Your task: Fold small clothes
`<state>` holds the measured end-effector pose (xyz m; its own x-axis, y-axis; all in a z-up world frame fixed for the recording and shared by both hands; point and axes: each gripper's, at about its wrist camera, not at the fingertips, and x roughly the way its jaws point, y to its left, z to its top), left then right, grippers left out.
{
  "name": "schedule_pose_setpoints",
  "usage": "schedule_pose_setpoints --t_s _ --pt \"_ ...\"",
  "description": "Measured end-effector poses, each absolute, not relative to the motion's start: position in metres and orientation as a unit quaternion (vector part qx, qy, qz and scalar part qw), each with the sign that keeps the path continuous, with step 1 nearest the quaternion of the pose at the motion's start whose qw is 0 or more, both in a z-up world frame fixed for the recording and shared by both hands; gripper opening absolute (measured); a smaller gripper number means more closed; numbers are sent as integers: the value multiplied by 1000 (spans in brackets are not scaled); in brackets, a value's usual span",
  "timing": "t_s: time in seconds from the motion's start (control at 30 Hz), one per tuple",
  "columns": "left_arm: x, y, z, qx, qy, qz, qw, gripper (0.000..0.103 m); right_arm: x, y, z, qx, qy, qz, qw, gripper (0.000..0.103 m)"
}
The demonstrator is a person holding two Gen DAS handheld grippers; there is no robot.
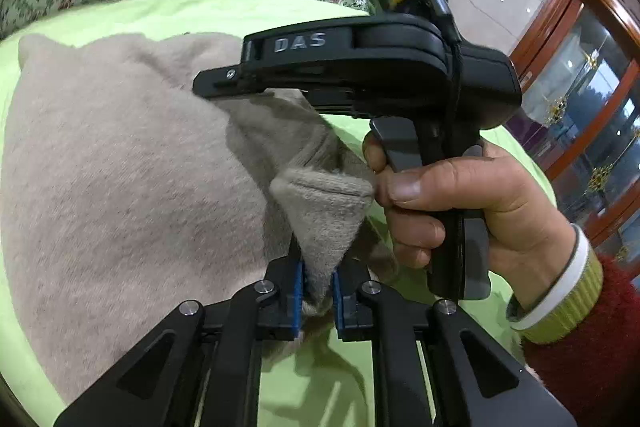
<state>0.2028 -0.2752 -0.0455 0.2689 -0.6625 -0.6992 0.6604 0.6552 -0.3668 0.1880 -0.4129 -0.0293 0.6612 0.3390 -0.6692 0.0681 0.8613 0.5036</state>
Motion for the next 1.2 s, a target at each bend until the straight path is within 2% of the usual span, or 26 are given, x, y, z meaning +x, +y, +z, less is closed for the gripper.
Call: schedule_pose_setpoints --t_s 0.03,0.13,0.2,0.23,0.27,0.3,0.57,0.77,0.9,0.97,1.03,1.07,1.13,1.2 --pt "202 -271 -44 -4 442 -417 794 15 185 -413 -29 251 405 73 876 39" --pt "197 -254 -37 -7 440 -421 793 34 173 -413 -23 253 400 64 879 47" --pt "187 -238 -28 -8 430 -417 801 66 162 -414 -19 255 392 64 882 55" --pt "186 -230 -24 -12 425 -411 806 73 157 -415 -17 255 388 64 883 62" --pt "185 -220 -21 -17 421 -404 812 85 151 -416 -15 257 385 63 884 66" --pt "187 -209 -19 -24 420 -394 817 88 145 -419 -14 264 381 64 883 72" --pt "259 -136 -31 -134 462 -328 813 90 144 -434 -33 332 402 73 850 75" --pt "306 -139 -61 -179 511 -322 777 90 159 -435 -49 358 416 81 832 75" --pt "322 -144 -83 -208 535 -333 748 94 168 -437 -54 372 426 87 820 75" --pt "325 -150 -87 -204 532 -335 751 89 173 -434 -55 365 437 85 818 75" --pt "324 -158 -86 -172 526 -326 766 79 177 -427 -54 348 450 88 817 74" --pt "324 -161 -86 -161 525 -324 770 73 179 -423 -54 342 456 93 816 73" --pt "321 -160 -84 -152 518 -325 777 64 182 -412 -57 338 469 108 809 49" --pt "315 -151 -80 -161 513 -331 775 57 179 -402 -54 329 464 102 816 42"
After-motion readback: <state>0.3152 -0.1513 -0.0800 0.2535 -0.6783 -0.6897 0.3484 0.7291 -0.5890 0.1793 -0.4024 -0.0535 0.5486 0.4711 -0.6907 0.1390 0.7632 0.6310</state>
